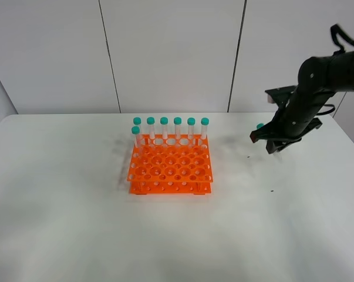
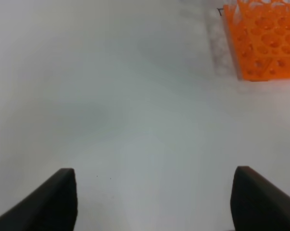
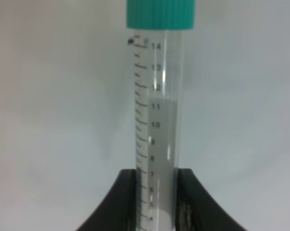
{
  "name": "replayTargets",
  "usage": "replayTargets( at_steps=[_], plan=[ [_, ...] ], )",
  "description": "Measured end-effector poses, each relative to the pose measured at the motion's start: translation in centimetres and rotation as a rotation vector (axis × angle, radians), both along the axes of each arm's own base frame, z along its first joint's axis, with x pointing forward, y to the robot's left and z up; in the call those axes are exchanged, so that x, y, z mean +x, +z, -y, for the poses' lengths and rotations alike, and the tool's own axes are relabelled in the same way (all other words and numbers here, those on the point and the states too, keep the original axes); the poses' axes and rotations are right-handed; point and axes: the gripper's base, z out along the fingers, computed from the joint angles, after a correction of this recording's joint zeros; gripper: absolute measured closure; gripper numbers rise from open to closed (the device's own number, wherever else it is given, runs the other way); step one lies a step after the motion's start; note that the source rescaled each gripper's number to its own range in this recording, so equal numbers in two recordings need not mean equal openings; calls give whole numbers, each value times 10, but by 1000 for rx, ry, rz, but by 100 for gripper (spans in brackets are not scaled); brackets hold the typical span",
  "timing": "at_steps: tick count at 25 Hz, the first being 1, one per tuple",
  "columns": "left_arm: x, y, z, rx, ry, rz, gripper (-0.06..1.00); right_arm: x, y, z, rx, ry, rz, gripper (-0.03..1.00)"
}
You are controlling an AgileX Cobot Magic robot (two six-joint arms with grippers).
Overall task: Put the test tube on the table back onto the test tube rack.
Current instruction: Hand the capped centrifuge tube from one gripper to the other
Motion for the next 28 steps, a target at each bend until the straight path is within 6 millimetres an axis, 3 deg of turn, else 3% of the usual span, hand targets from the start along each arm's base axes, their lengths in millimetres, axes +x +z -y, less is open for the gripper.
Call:
replayTargets(
  at_steps=[2,5,9,12,16,21,24,28],
  plan=[
    [0,0,0,0,0,0,-6,-20,24,3,-7,13,39,94],
    [0,0,0,0,0,0,-6,-65,40,10,-17,38,45,94],
    [0,0,0,0,0,0,-6,-132,49,18,-10,50,46,94],
    [0,0,0,0,0,0,-6,-155,55,18,17,97,74,94],
    [0,0,0,0,0,0,-6,-150,63,4,129,225,111,94],
    [0,0,0,0,0,0,-6,-114,67,-19,303,344,152,94],
    [0,0,0,0,0,0,-6,-96,60,-41,338,453,149,94],
    [0,0,0,0,0,0,-6,-96,43,-78,410,617,92,94]
  ],
)
